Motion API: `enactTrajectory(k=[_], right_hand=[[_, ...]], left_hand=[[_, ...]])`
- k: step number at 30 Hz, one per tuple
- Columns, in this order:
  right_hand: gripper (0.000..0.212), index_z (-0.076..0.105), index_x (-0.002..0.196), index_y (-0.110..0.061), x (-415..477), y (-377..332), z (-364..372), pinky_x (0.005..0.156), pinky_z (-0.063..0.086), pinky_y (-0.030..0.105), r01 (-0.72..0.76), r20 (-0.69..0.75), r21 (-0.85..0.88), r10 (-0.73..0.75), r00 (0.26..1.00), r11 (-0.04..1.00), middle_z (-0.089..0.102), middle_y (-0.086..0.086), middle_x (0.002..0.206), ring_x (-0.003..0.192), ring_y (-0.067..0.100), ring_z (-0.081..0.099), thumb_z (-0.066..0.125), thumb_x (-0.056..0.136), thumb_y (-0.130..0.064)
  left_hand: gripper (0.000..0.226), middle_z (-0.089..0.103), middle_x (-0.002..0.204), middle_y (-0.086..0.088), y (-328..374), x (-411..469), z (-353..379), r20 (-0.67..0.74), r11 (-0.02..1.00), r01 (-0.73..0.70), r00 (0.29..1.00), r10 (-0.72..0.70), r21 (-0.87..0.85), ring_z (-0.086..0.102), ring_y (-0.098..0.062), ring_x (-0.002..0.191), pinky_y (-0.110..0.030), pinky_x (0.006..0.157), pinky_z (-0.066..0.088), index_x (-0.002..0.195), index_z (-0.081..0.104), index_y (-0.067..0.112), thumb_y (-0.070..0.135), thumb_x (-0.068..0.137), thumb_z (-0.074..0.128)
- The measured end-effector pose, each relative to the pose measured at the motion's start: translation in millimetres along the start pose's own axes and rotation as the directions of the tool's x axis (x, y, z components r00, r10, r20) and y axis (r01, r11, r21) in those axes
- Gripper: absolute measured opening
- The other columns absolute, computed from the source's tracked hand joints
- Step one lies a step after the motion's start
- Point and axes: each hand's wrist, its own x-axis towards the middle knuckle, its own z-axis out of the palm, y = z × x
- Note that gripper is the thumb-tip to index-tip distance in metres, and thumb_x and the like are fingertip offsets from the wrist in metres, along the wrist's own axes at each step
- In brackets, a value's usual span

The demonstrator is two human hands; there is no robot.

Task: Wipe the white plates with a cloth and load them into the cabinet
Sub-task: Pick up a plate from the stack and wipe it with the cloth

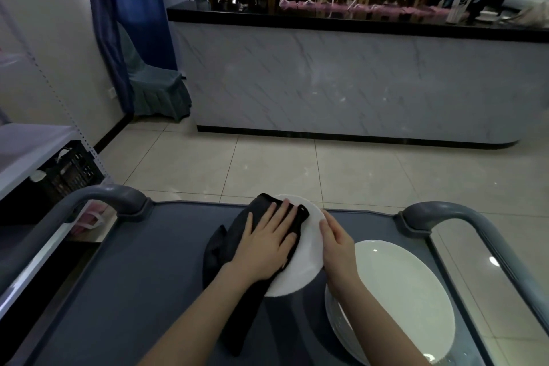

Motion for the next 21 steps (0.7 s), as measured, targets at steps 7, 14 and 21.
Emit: enactTrajectory(k=[7, 14, 21], right_hand=[[0.037, 0.073, 0.086, -0.050, 11, -15, -13, 0.086, 0.051, 0.028, 0.020, -0.152, 0.043, -0.013, 0.988, 0.999, 0.073, -0.024, 0.095, 0.094, -0.002, 0.066, 0.050, 0.099, -0.023], [0.025, 0.066, 0.121, -0.026, 5, -6, 2, 0.088, 0.042, 0.018, 0.024, -0.166, 0.077, -0.011, 0.986, 0.997, 0.067, -0.024, 0.104, 0.103, -0.001, 0.061, 0.051, 0.101, -0.022], [0.026, 0.068, 0.121, -0.022, -9, -1, 11, 0.099, 0.046, 0.026, 0.010, -0.071, 0.060, -0.005, 0.997, 0.998, 0.070, -0.014, 0.112, 0.109, 0.002, 0.062, 0.053, 0.100, -0.016]], left_hand=[[0.057, -0.030, 0.154, 0.025, 0, -41, 6, 0.050, 1.000, 0.025, 0.998, -0.024, -0.014, -0.028, -0.002, 0.144, -0.045, 0.116, -0.022, 0.145, -0.022, 0.047, 0.051, 0.100, 0.013], [0.051, -0.032, 0.151, 0.032, 35, -39, 9, 0.061, 0.992, -0.070, 0.995, 0.077, -0.110, -0.031, -0.001, 0.142, -0.045, 0.116, -0.019, 0.137, -0.025, 0.057, 0.043, 0.102, 0.009], [0.056, -0.031, 0.153, 0.028, 18, -2, 2, 0.022, 0.994, -0.076, 0.997, 0.078, -0.083, -0.029, 0.001, 0.142, -0.051, 0.118, -0.015, 0.143, -0.022, 0.050, 0.042, 0.104, 0.017]])
